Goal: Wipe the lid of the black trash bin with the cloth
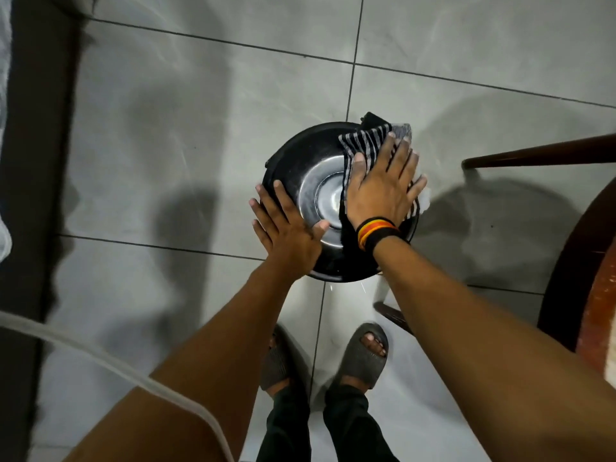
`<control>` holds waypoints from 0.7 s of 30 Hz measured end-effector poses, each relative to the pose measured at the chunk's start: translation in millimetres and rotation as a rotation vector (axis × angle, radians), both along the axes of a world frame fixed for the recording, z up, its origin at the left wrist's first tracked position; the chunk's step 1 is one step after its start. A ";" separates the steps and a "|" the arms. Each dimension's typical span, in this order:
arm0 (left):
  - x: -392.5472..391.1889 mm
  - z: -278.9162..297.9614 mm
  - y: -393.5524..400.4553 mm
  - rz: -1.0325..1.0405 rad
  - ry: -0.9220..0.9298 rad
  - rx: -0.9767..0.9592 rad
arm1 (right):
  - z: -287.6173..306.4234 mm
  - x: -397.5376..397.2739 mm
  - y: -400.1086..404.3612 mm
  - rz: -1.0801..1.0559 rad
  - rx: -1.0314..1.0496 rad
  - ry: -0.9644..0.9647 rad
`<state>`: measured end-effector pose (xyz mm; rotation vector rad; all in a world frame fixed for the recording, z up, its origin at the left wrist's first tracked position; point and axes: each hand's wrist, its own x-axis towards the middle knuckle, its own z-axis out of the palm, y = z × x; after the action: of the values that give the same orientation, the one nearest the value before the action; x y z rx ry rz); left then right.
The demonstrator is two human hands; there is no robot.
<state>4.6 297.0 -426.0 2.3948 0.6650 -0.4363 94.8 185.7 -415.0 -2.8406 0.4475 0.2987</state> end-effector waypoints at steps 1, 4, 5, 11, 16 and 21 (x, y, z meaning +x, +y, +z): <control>1.3 -0.1 -2.6 0.017 0.009 0.011 | -0.7 4.9 2.2 0.029 -0.016 0.003; 5.7 -0.5 -10.4 0.036 0.035 0.001 | -0.4 14.1 -0.6 0.101 -0.025 0.011; 6.3 0.2 -11.1 0.042 0.048 -0.009 | 0.4 16.4 -2.1 0.123 -0.027 0.018; 11.0 2.6 -22.0 0.113 0.054 0.041 | 7.0 28.9 -5.2 0.245 -0.021 0.044; 10.0 -2.2 -30.2 0.183 -0.004 0.128 | 9.2 26.4 7.9 0.465 -0.084 0.035; 11.8 -9.9 -31.4 0.249 -0.071 0.173 | 12.4 16.4 58.0 0.801 -0.087 0.046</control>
<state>16.3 265.6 -435.9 2.4318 0.9886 -0.1941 111.1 243.7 -402.6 -2.9576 -0.7135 0.4881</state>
